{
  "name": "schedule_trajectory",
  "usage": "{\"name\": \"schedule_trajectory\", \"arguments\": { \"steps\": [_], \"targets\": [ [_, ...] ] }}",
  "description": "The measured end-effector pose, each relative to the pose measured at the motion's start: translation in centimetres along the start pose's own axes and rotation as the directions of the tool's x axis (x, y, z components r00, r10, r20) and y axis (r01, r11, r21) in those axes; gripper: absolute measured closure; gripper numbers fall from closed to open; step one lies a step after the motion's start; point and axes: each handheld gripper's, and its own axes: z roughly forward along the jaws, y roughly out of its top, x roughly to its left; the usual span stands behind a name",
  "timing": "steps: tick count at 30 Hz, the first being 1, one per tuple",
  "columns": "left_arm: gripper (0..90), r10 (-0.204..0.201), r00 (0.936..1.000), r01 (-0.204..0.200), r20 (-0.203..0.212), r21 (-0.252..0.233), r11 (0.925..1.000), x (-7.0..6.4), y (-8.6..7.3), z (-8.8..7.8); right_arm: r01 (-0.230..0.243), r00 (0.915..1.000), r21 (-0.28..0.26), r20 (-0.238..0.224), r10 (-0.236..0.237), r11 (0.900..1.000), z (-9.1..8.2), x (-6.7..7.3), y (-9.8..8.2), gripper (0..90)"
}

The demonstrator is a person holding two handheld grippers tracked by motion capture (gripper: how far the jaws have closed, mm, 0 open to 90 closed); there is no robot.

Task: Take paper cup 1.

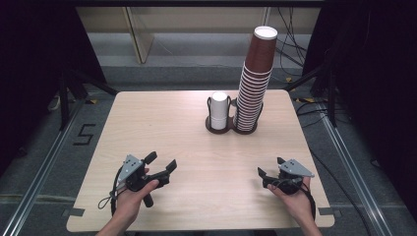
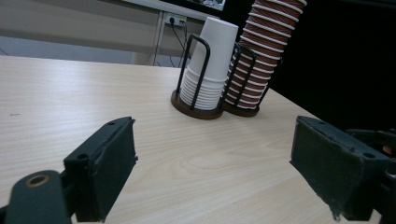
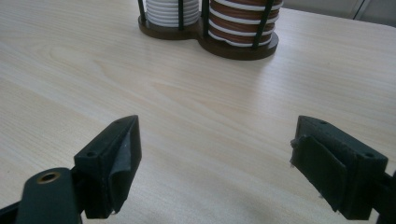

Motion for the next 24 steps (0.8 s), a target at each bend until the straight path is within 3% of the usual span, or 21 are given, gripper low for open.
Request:
{"name": "schedule_trajectory", "arguments": {
  "steps": [2,3,4,5,6,7,9,11,14,17,18,21,22,23,24],
  "targets": [
    [12.1,0.007,1.0,-0.007,0.006,0.009,0.9999,-0.1,0.0,0.2,0.008,1.0,-0.003,-0.002,-0.008,1.0,0.0,0.0,0.0,16.9],
    [11.6,0.006,0.9997,-0.007,0.023,0.021,0.9997,-0.3,0.0,0.5,-0.03,0.9995,0.013,-0.012,0.03,0.999,0.0,0.3,0.0,17.1],
    [11.2,0.002,0.9993,-0.003,0.037,0.021,0.9998,-0.4,0.1,0.6,0.0,0.9998,0.009,-0.018,0.0,1.0,0.1,0.1,0.0,17.3],
    [11.0,0.002,0.9993,-0.003,0.037,0.021,0.9998,-0.4,0.1,0.6,-0.002,0.9999,0.016,-0.016,0.002,1.0,0.0,0.2,0.0,17.3],
    [11.1,0.007,0.9979,-0.008,0.065,0.016,0.9998,-0.6,0.4,1.0,-0.036,0.9991,0.015,-0.022,0.036,0.999,0.0,0.5,0.0,17.3],
    [10.9,0.007,0.9979,-0.008,0.065,0.016,0.9998,-0.6,0.4,1.0,-0.036,0.9991,0.015,-0.022,0.036,0.999,0.0,0.5,0.0,17.3],
    [9.6,0.011,0.9946,-0.015,0.103,0.044,0.9989,-1.1,1.2,2.1,0.011,0.9998,0.001,-0.017,-0.011,1.0,0.3,0.4,0.2,17.8],
    [6.7,0.047,0.9905,-0.055,0.129,0.057,0.9969,-1.3,2.2,3.2,0.009,0.9998,-0.001,-0.02,-0.009,1.0,0.6,0.6,0.4,18.0],
    [6.6,0.087,0.9889,-0.09,0.12,0.016,0.9958,-1.4,4.2,4.8,0.033,0.9993,-0.028,-0.016,-0.033,0.999,0.8,1.1,1.2,17.9],
    [7.5,0.12,0.9861,-0.12,0.115,-0.011,0.9927,-1.5,5.8,6.7,0.022,0.9992,-0.036,-0.033,-0.023,0.999,1.2,2.1,2.0,19.0],
    [7.7,0.134,0.9849,-0.133,0.11,-0.014,0.991,-1.6,6.2,7.4,0.044,0.9985,-0.038,-0.031,-0.045,0.998,1.3,2.3,2.4,19.8],
    [7.9,0.177,0.981,-0.176,0.08,-0.022,0.9842,-1.7,7.2,9.5,0.047,0.9974,-0.058,-0.051,-0.05,0.997,2.2,2.8,3.6,19.9],
    [8.1,0.177,0.981,-0.176,0.08,-0.022,0.9842,-1.7,7.2,9.5,-0.003,0.9982,-0.053,-0.06,0.0,0.999,2.5,3.3,4.0,19.9],
    [8.3,0.196,0.9777,-0.195,0.075,-0.015,0.9806,-1.8,7.8,10.9,0.031,0.9973,-0.073,-0.064,-0.035,0.997,3.1,3.2,4.5,19.9],
    [9.3,0.211,0.9748,-0.211,0.072,-0.014,0.9775,-1.9,8.1,11.6,0.012,0.9971,-0.068,-0.074,-0.017,0.998,3.6,3.6,4.9,19.9]
  ]
}}
